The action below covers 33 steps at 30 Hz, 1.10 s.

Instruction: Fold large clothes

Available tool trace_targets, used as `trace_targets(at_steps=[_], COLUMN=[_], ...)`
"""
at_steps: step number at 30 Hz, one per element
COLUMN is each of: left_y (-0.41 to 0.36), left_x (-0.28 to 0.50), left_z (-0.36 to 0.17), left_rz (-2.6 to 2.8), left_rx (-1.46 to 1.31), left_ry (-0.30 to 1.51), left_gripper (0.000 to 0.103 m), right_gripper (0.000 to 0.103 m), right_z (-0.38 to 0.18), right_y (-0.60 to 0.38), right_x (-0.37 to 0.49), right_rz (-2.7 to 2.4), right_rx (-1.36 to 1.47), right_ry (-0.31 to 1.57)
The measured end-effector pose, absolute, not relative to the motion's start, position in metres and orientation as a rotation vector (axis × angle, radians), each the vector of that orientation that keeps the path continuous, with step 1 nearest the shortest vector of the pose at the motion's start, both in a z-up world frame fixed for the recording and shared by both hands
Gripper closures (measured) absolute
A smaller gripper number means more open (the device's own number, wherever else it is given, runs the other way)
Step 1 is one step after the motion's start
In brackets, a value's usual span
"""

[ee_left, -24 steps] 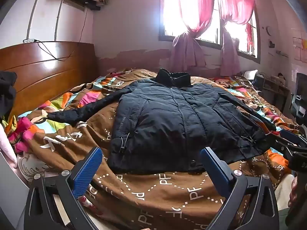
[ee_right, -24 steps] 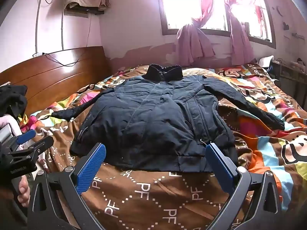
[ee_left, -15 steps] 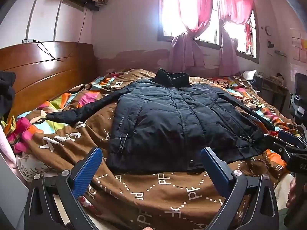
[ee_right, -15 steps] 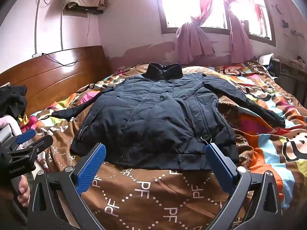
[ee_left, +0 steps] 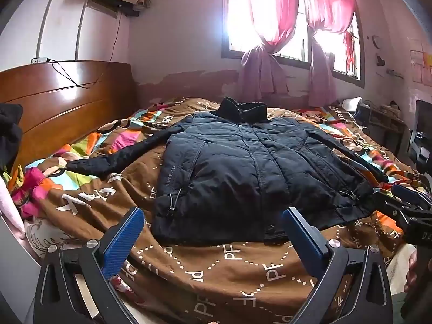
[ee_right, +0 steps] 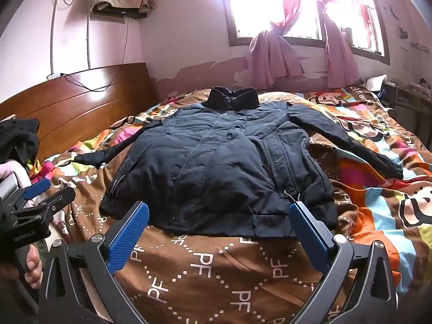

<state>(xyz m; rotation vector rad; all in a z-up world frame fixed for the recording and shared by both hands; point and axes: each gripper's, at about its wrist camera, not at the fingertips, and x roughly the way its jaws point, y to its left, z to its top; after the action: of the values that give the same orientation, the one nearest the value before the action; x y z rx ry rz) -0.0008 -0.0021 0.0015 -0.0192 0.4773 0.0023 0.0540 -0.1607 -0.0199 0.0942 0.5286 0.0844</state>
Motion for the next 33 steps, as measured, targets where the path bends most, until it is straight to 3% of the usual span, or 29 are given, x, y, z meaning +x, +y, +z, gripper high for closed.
trace_targets(at_steps=[33], left_y=[-0.0019], left_x=[-0.0018], left_z=[0.0021], left_rz=[0.005], left_rx=[-0.009], left_ry=[0.471], left_gripper=[0.0], right_gripper=[0.001], right_z=[-0.0209], right_y=[-0.1639], right_x=[0.0525], right_rz=[0.086], right_rx=[0.1], right_ry=[0.531])
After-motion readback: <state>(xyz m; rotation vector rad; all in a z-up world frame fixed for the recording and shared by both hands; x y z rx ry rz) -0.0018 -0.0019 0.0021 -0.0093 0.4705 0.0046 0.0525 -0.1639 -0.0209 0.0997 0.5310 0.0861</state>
